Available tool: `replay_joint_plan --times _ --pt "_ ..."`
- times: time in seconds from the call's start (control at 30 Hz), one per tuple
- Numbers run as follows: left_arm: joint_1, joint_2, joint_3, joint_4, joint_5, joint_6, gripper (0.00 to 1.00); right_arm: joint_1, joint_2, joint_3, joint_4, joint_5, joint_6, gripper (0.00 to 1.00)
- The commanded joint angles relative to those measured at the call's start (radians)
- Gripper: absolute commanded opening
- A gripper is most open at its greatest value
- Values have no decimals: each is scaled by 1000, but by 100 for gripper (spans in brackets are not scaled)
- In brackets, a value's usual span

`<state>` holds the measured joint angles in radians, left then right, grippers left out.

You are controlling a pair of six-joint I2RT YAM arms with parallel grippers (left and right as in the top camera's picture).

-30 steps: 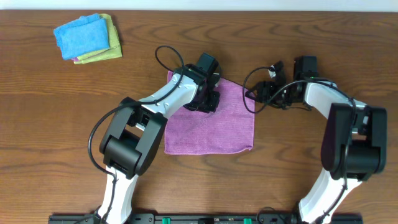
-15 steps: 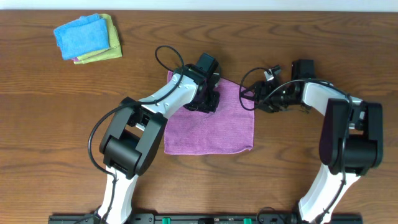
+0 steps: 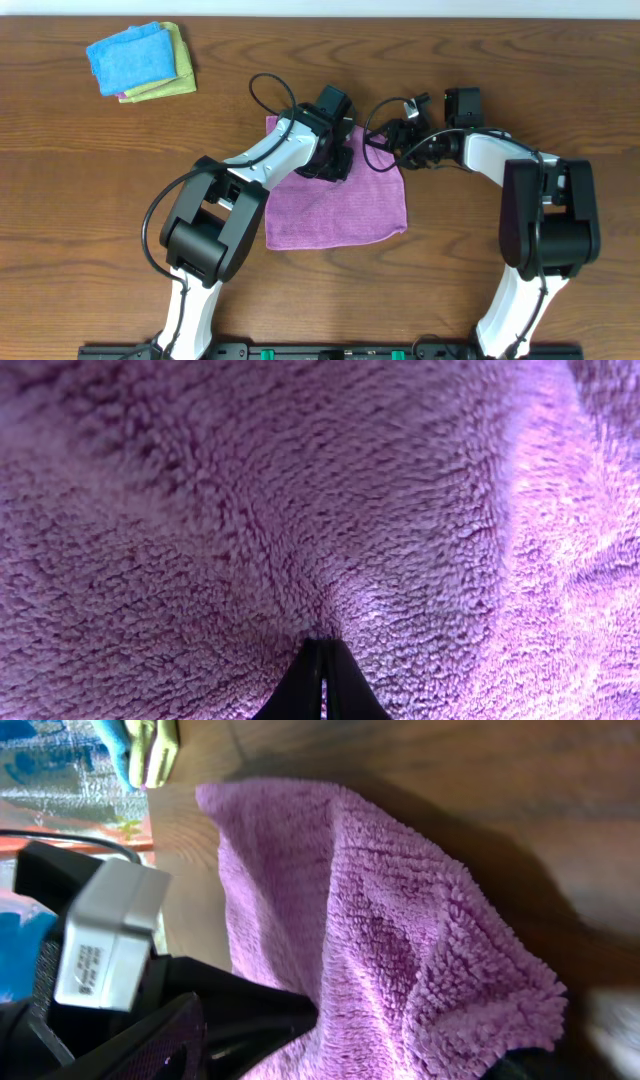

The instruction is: Fold the cloth

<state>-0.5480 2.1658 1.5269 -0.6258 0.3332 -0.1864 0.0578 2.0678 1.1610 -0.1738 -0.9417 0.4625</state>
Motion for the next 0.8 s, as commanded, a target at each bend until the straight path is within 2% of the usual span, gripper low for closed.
replay_joint_plan --times 0.0,0.4,0.6,0.77 --pt "-3 4 -2 -21 -31 7 6 8 13 -4 41 30 41 76" --pt "-3 5 -2 -40 -52 15 6 8 13 -4 344 91 87 78" --pt "-3 5 -2 -42 -53 15 6 4 13 -4 482 214 87 83" --pt "-2 5 -2 -60 -94 17 6 -10 12 -4 470 211 85 81"
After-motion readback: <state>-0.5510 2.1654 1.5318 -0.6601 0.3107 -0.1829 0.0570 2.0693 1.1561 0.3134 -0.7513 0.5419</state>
